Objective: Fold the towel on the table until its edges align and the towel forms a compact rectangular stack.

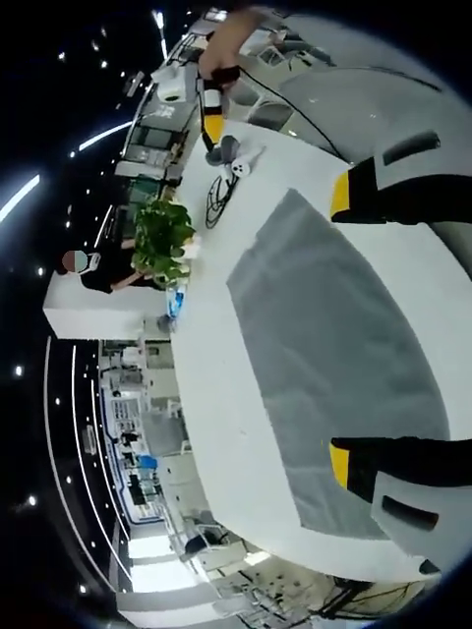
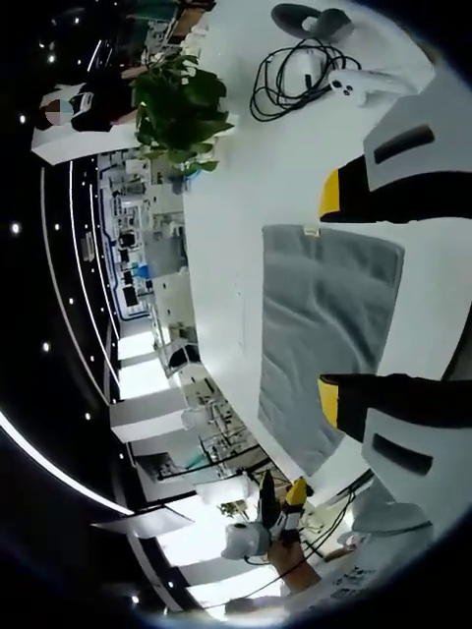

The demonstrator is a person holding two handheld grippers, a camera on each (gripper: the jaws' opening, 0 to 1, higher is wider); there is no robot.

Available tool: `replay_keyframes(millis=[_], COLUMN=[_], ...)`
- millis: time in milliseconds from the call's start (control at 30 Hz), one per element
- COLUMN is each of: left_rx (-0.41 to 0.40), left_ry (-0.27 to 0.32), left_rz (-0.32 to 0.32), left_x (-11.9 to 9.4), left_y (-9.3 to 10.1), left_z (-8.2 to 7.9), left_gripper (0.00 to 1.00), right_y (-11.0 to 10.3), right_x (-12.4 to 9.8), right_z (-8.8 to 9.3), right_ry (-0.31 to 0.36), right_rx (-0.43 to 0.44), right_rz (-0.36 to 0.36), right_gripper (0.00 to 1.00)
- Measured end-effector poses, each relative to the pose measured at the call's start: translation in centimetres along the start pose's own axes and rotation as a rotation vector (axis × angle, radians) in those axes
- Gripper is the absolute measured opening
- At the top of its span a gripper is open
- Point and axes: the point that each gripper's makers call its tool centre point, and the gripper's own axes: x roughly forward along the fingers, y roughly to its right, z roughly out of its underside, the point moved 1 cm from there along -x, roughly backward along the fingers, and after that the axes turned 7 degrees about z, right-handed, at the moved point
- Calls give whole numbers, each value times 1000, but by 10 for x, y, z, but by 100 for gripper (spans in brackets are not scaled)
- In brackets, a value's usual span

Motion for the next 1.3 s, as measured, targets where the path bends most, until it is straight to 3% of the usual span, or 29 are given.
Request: replay_keyframes(millis=[400, 700, 1300], left_rx=[83, 137, 213], left_ry=[26, 29, -20], left_rz=[128, 232, 360], left_x=[31, 57, 105], left_y=[36, 71, 130], left_z=[-28, -41, -41], left_gripper=[91, 90, 86], right_y=[0, 16, 45], right_x=[8, 11, 48], right_z=[-16, -31, -43], right_ry=[9, 21, -12], right_rx=[-71, -95, -127], right_rz=[-34, -39, -98], right_gripper=[60, 58, 56])
